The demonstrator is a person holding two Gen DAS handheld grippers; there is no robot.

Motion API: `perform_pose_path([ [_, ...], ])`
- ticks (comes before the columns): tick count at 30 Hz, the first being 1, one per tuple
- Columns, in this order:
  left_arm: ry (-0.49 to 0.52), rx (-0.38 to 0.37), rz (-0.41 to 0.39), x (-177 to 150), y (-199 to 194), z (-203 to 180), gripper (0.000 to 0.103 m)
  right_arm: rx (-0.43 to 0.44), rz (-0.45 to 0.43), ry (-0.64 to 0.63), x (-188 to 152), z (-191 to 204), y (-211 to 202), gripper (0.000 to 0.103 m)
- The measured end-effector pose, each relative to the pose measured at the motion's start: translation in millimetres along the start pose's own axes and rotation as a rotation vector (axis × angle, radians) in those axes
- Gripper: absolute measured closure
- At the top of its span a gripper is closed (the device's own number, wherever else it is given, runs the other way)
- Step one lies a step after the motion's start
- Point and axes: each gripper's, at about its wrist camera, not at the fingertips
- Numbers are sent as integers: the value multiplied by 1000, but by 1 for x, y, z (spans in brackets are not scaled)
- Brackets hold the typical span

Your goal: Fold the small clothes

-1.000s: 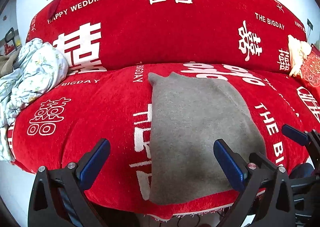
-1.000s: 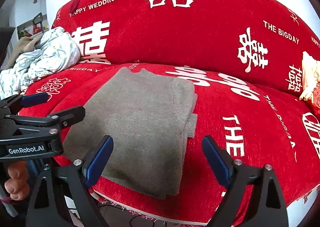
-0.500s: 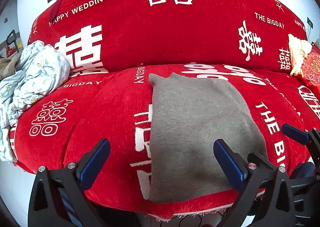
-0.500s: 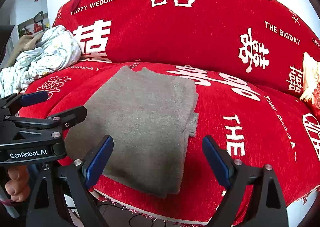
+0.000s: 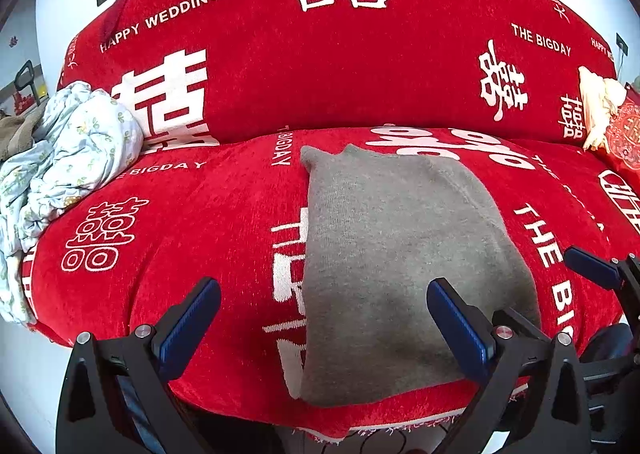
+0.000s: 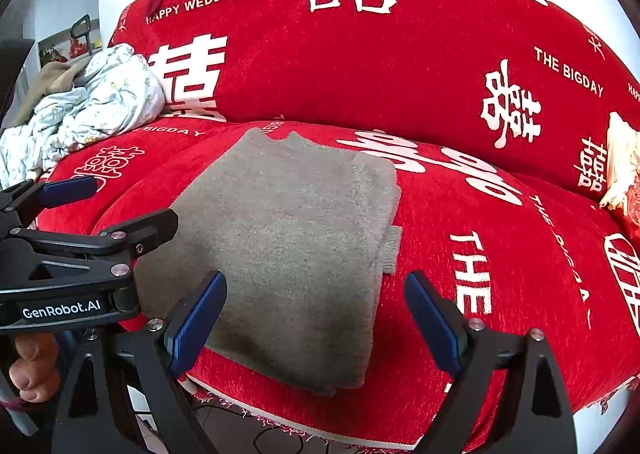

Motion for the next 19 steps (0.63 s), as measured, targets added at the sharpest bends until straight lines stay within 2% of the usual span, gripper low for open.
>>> perform_pose_path([
  [19,2,-3,9,0,1,-2,0,-3,-1,-3,-1,3,-1,11],
])
Point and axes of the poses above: each gripper's, at about its wrist camera, not at the fingertips, and y roughly the way its jaws point, z to its left, x to its top, and after that the axes turned 13 degrees about y, right-handed
